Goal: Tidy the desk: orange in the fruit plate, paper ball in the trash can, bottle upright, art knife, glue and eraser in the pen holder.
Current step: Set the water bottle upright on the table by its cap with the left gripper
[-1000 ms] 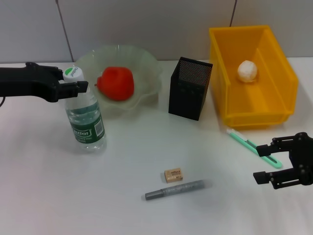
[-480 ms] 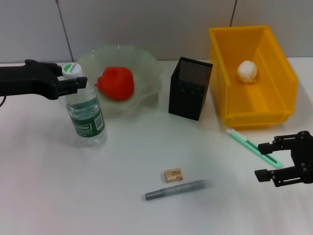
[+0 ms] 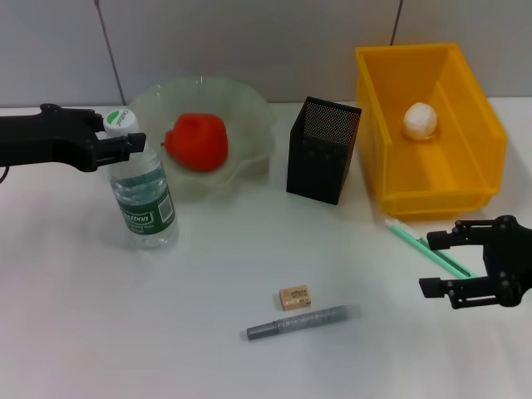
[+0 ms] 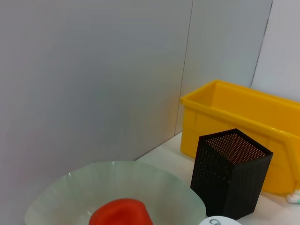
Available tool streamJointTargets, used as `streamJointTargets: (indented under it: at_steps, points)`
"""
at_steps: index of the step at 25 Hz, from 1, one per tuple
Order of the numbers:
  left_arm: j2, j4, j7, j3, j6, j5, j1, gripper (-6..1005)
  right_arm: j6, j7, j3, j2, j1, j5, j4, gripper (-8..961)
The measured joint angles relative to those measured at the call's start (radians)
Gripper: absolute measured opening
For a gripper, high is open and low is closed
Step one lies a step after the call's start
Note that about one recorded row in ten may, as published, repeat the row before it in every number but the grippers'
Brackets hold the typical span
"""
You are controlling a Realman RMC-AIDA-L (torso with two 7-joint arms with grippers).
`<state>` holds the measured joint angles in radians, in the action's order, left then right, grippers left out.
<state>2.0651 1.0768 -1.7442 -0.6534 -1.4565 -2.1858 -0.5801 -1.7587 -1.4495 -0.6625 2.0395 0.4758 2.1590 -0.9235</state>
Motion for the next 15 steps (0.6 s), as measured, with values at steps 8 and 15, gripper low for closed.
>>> streamJointTargets:
  at_steps: [8,15]
  points:
    - [0.000,-0.013,0.004,0.000,0.011,0.001,-0.002,446,0.019,0.025,0.001,0.010,0.001,-0.011,0.018,762]
    - [-0.002,-0.019,0.011,0.000,0.019,0.002,-0.004,447,0.019,0.025,0.000,0.010,0.001,-0.011,0.019,762]
